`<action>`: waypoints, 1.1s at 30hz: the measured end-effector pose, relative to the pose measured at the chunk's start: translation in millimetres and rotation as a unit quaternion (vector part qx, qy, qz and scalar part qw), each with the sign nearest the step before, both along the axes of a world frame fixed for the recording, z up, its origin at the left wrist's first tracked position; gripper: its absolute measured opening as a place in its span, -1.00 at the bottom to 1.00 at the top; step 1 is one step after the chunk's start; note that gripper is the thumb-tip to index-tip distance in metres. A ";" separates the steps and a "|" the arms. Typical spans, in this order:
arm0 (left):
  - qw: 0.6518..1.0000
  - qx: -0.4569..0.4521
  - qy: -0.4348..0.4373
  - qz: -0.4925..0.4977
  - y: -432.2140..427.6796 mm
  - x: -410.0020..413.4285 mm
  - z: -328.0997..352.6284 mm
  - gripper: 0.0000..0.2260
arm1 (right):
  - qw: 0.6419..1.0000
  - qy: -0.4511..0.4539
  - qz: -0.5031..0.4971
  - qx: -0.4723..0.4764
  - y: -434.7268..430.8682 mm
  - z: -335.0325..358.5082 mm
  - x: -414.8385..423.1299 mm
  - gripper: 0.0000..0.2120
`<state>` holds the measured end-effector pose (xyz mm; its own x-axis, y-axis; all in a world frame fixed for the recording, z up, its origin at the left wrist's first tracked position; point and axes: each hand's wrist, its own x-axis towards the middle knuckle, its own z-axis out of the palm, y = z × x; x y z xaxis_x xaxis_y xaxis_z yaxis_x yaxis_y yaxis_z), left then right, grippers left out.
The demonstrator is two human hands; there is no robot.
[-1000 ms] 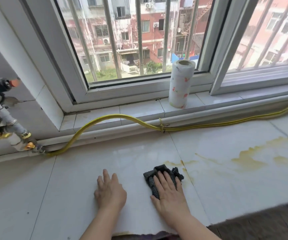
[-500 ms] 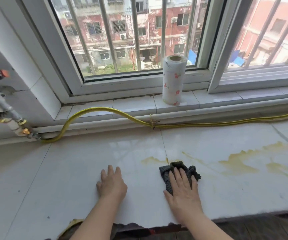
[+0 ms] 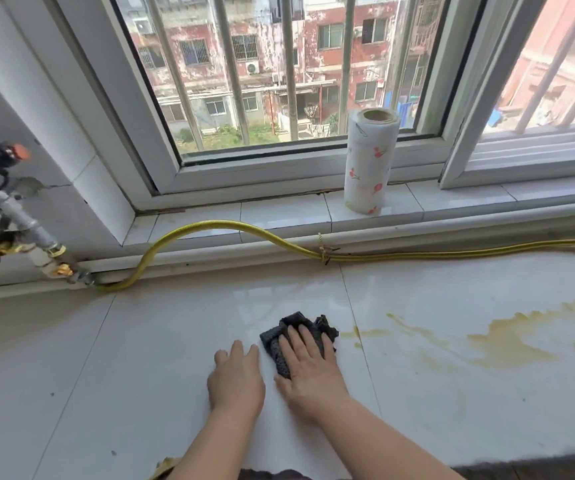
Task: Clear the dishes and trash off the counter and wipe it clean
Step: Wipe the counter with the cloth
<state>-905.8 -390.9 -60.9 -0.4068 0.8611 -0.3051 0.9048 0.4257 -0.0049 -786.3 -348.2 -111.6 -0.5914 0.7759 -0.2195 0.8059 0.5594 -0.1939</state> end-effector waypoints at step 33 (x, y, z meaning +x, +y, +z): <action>0.995 0.034 -0.075 -0.055 16.3 -36.0 4.9 -0.56 | 0.955 -0.075 -0.285 0.029 8.2 4.1 78.6 -0.35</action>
<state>-941.9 -374.6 -56.0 -0.2627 0.9188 -0.2947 0.9347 0.3181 0.1586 -707.7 -340.0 -107.5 -0.0346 0.9758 -0.2160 0.9990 0.0280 -0.0339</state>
